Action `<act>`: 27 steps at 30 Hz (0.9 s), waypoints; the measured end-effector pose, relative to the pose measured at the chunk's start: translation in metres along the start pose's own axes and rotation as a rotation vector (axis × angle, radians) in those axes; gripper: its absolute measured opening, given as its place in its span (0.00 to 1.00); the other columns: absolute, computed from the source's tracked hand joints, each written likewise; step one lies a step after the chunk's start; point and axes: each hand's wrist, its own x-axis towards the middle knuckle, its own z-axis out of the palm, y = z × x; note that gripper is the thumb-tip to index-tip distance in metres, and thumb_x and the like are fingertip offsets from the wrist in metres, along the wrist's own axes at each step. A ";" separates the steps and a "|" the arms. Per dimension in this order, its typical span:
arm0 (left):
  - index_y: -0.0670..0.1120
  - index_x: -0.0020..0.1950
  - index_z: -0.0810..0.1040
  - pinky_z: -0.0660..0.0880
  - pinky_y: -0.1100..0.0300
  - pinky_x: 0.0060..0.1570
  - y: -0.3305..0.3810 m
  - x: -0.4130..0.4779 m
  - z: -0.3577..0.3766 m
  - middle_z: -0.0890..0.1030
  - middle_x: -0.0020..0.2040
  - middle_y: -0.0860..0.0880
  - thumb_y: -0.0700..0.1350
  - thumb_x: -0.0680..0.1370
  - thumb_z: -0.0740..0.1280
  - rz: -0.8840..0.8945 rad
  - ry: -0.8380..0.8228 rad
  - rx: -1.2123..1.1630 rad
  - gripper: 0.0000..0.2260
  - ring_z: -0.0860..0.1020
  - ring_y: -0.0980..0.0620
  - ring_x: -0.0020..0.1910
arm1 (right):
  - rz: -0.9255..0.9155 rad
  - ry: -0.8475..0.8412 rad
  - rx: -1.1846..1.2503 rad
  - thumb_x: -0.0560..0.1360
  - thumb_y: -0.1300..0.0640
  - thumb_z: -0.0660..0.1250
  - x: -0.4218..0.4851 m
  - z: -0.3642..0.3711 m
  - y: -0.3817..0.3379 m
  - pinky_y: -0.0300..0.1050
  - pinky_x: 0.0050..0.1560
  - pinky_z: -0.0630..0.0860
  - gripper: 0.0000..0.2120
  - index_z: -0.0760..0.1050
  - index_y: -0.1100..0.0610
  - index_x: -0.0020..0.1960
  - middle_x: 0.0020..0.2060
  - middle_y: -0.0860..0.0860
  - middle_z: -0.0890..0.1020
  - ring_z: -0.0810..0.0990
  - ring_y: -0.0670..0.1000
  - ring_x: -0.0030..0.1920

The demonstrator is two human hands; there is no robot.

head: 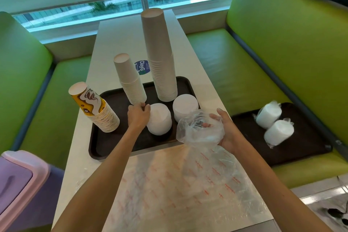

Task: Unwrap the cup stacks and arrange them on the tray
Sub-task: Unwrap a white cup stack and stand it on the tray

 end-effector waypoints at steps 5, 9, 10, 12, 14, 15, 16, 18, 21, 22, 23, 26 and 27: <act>0.48 0.76 0.59 0.59 0.43 0.70 0.013 -0.013 -0.004 0.58 0.74 0.41 0.60 0.74 0.68 0.187 -0.150 0.212 0.35 0.56 0.39 0.74 | 0.007 -0.006 0.012 0.80 0.42 0.56 0.000 0.000 -0.002 0.49 0.44 0.74 0.18 0.75 0.54 0.46 0.31 0.53 0.83 0.79 0.53 0.41; 0.50 0.78 0.50 0.58 0.40 0.70 0.017 -0.015 -0.001 0.50 0.76 0.42 0.60 0.69 0.74 0.252 -0.302 0.409 0.47 0.51 0.38 0.75 | 0.009 -0.007 0.003 0.80 0.41 0.56 -0.001 0.001 -0.003 0.50 0.45 0.74 0.18 0.75 0.53 0.45 0.34 0.54 0.83 0.79 0.54 0.41; 0.50 0.78 0.49 0.58 0.39 0.69 0.018 -0.014 0.001 0.50 0.77 0.41 0.60 0.68 0.74 0.252 -0.316 0.437 0.48 0.51 0.38 0.75 | 0.008 -0.006 -0.001 0.80 0.41 0.56 -0.002 0.001 -0.004 0.50 0.45 0.74 0.18 0.75 0.53 0.45 0.36 0.55 0.82 0.79 0.54 0.42; 0.49 0.78 0.49 0.60 0.39 0.69 0.017 -0.011 0.004 0.51 0.76 0.41 0.59 0.68 0.75 0.249 -0.319 0.468 0.48 0.52 0.37 0.75 | 0.005 0.000 -0.007 0.80 0.41 0.56 -0.002 0.000 -0.005 0.51 0.46 0.75 0.18 0.75 0.53 0.46 0.39 0.56 0.81 0.79 0.54 0.42; 0.49 0.78 0.50 0.62 0.40 0.68 0.017 -0.009 0.007 0.55 0.75 0.41 0.59 0.68 0.75 0.245 -0.313 0.481 0.48 0.56 0.37 0.74 | 0.006 -0.001 0.000 0.80 0.41 0.56 -0.003 -0.002 -0.007 0.51 0.46 0.74 0.18 0.75 0.53 0.46 0.40 0.56 0.81 0.79 0.54 0.42; 0.49 0.78 0.51 0.63 0.40 0.67 0.017 -0.009 0.009 0.57 0.74 0.41 0.58 0.68 0.75 0.245 -0.309 0.488 0.47 0.57 0.37 0.73 | 0.008 -0.001 0.008 0.80 0.42 0.56 -0.003 -0.003 -0.007 0.50 0.45 0.74 0.17 0.75 0.53 0.46 0.40 0.56 0.80 0.78 0.54 0.42; 0.49 0.77 0.52 0.64 0.41 0.66 0.016 -0.009 0.010 0.58 0.74 0.41 0.58 0.68 0.75 0.245 -0.304 0.497 0.47 0.59 0.37 0.72 | 0.012 -0.001 0.014 0.80 0.42 0.56 -0.003 -0.004 -0.008 0.50 0.45 0.74 0.17 0.75 0.53 0.46 0.40 0.56 0.79 0.78 0.54 0.42; 0.49 0.77 0.53 0.65 0.41 0.65 0.016 -0.008 0.012 0.59 0.73 0.41 0.58 0.67 0.75 0.248 -0.292 0.514 0.46 0.60 0.38 0.72 | 0.016 0.002 0.019 0.79 0.42 0.56 -0.003 -0.006 -0.008 0.50 0.44 0.73 0.17 0.75 0.54 0.46 0.41 0.57 0.79 0.77 0.54 0.42; 0.49 0.76 0.54 0.66 0.41 0.65 0.016 -0.009 0.015 0.59 0.73 0.41 0.59 0.67 0.75 0.249 -0.283 0.535 0.46 0.61 0.38 0.71 | 0.022 0.009 0.021 0.79 0.42 0.58 -0.002 -0.006 -0.007 0.51 0.45 0.74 0.16 0.74 0.54 0.48 0.42 0.57 0.79 0.78 0.55 0.43; 0.49 0.76 0.55 0.66 0.42 0.65 0.016 -0.008 0.016 0.59 0.73 0.42 0.59 0.67 0.75 0.248 -0.285 0.538 0.45 0.61 0.38 0.71 | 0.022 0.009 0.022 0.79 0.42 0.58 -0.001 -0.007 -0.007 0.51 0.46 0.74 0.16 0.74 0.54 0.48 0.42 0.57 0.79 0.78 0.55 0.43; 0.49 0.76 0.55 0.67 0.42 0.64 0.016 -0.008 0.017 0.59 0.73 0.42 0.59 0.67 0.75 0.248 -0.287 0.539 0.45 0.61 0.38 0.71 | 0.019 0.008 0.025 0.79 0.42 0.58 0.000 -0.007 -0.007 0.51 0.45 0.74 0.16 0.73 0.54 0.48 0.42 0.58 0.79 0.77 0.55 0.43; 0.49 0.75 0.56 0.67 0.42 0.64 0.015 -0.005 0.017 0.61 0.72 0.41 0.59 0.66 0.76 0.243 -0.288 0.534 0.45 0.62 0.38 0.70 | 0.023 0.004 0.034 0.79 0.42 0.58 0.001 -0.008 -0.007 0.50 0.43 0.73 0.15 0.72 0.53 0.48 0.41 0.58 0.78 0.77 0.55 0.42; 0.49 0.75 0.57 0.68 0.42 0.64 0.015 -0.005 0.017 0.62 0.71 0.41 0.59 0.66 0.76 0.239 -0.290 0.534 0.44 0.62 0.38 0.70 | 0.023 0.004 0.033 0.79 0.42 0.58 0.001 -0.008 -0.007 0.50 0.43 0.73 0.15 0.72 0.53 0.48 0.41 0.58 0.78 0.77 0.55 0.42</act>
